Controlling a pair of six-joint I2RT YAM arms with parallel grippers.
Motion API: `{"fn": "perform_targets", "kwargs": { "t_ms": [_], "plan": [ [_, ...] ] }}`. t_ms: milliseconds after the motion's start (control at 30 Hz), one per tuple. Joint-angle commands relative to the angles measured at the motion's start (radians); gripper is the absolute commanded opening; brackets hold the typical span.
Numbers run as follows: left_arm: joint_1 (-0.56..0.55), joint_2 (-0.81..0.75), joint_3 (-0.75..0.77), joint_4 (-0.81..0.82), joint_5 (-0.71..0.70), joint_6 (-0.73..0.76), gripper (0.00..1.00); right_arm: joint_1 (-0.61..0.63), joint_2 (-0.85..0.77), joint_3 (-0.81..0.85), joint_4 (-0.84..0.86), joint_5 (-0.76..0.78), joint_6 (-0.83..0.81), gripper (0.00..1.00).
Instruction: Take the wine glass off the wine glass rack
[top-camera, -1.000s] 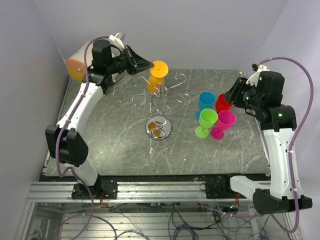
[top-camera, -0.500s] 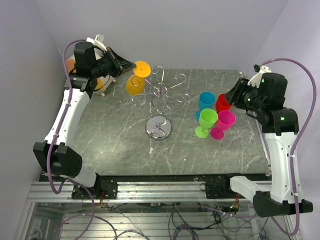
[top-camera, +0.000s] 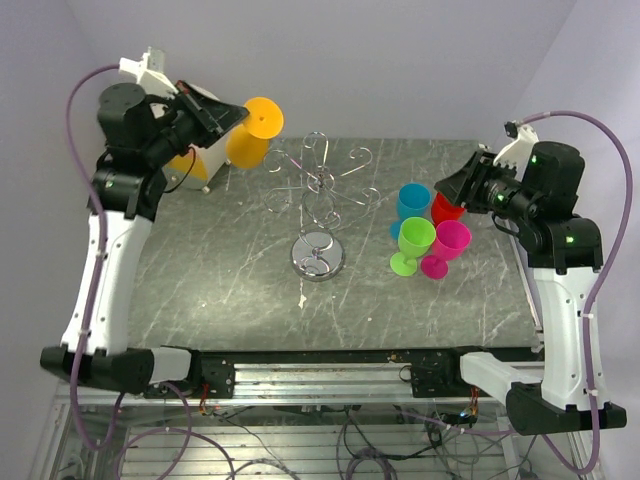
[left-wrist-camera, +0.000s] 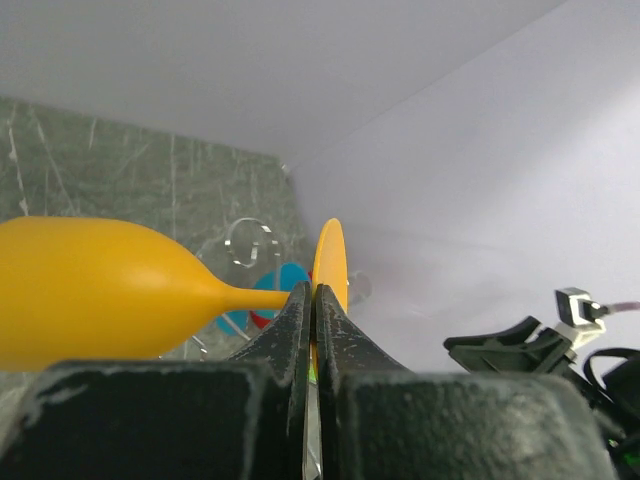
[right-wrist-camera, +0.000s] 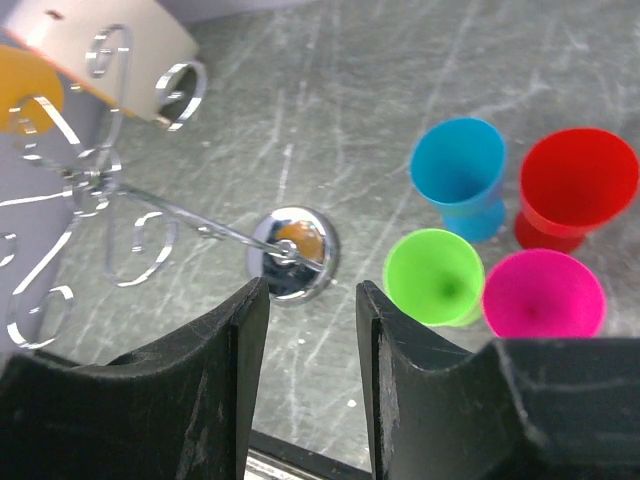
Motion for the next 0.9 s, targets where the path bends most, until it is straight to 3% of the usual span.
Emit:
{"fn": "perform_targets", "kwargs": {
  "t_ms": [0,133,267,400,567,667,767,867],
  "plan": [
    [0.003,-0.121,0.036,0.062,-0.001,-0.033,0.07,-0.006,-0.008,0.023,0.140,-0.233,0.045,0.40],
    [0.003,-0.224,-0.036,0.243,0.087,-0.172,0.07,-0.006,-0.014,-0.010,0.335,-0.468,0.142,0.40],
    [0.003,-0.304,-0.108,0.447,0.187,-0.324,0.07,-0.007,-0.021,-0.089,0.651,-0.683,0.328,0.41],
    [0.002,-0.363,-0.196,0.687,0.262,-0.504,0.07,-0.005,-0.012,-0.202,1.170,-0.836,0.701,0.46],
    [0.002,-0.401,-0.300,1.021,0.311,-0.712,0.07,0.042,0.069,-0.264,1.771,-0.855,1.078,0.56],
    [0.002,-0.408,-0.341,1.189,0.322,-0.816,0.07,0.149,0.136,-0.239,1.871,-0.829,1.115,0.59],
    [0.000,-0.406,-0.378,1.353,0.320,-0.923,0.07,0.278,0.193,-0.187,1.811,-0.799,1.017,0.60],
    [0.000,-0.396,-0.407,1.503,0.304,-1.016,0.07,0.331,0.220,-0.154,1.750,-0.765,0.933,0.60]
  ]
}}
